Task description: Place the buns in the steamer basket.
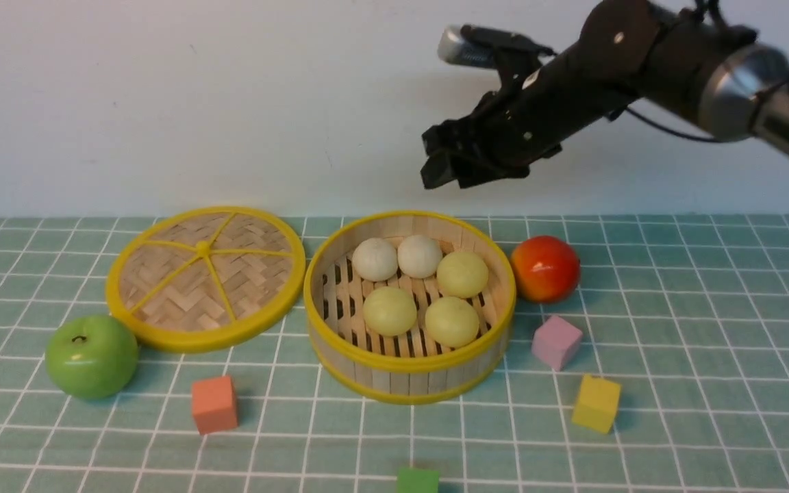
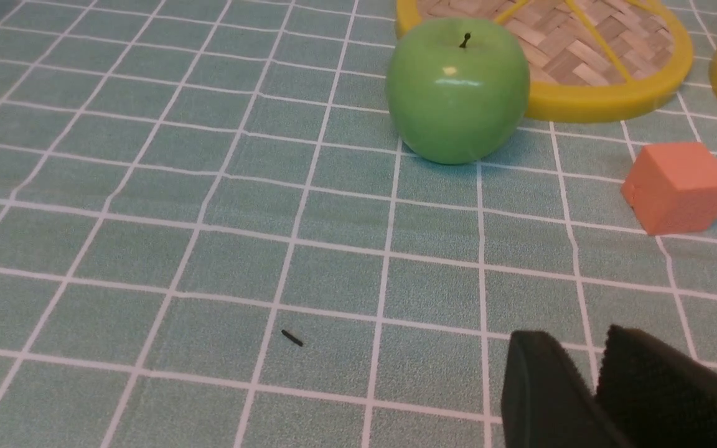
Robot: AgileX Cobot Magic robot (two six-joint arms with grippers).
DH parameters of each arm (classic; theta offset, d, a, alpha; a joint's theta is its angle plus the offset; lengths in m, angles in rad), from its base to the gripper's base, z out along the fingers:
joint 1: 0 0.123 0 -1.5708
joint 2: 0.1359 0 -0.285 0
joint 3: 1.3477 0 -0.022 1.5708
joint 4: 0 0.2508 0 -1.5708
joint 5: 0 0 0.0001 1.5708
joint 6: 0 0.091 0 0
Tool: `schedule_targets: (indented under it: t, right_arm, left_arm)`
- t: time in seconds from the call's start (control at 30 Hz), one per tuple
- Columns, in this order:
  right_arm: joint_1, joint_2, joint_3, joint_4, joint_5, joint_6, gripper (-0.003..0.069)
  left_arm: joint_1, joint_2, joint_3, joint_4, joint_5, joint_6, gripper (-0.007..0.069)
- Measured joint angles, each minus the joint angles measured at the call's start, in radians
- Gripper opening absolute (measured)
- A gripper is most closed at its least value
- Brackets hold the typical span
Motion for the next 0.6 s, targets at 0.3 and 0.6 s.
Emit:
schedule_targets:
  t: [0.3,0.6]
  right_arm:
    - [0.002,-0.327,0.018,-0.171,0.225,0.112,0.0088]
    - [0.118,-0.713,0.394,-0.339,0.253,0.233,-0.0015]
  left_arm:
    - [0.000,0.000,0.000,0.000,0.000,0.000,0.0165]
    - [0.000,0.000,0.000,0.001,0.000,0.000,0.0165]
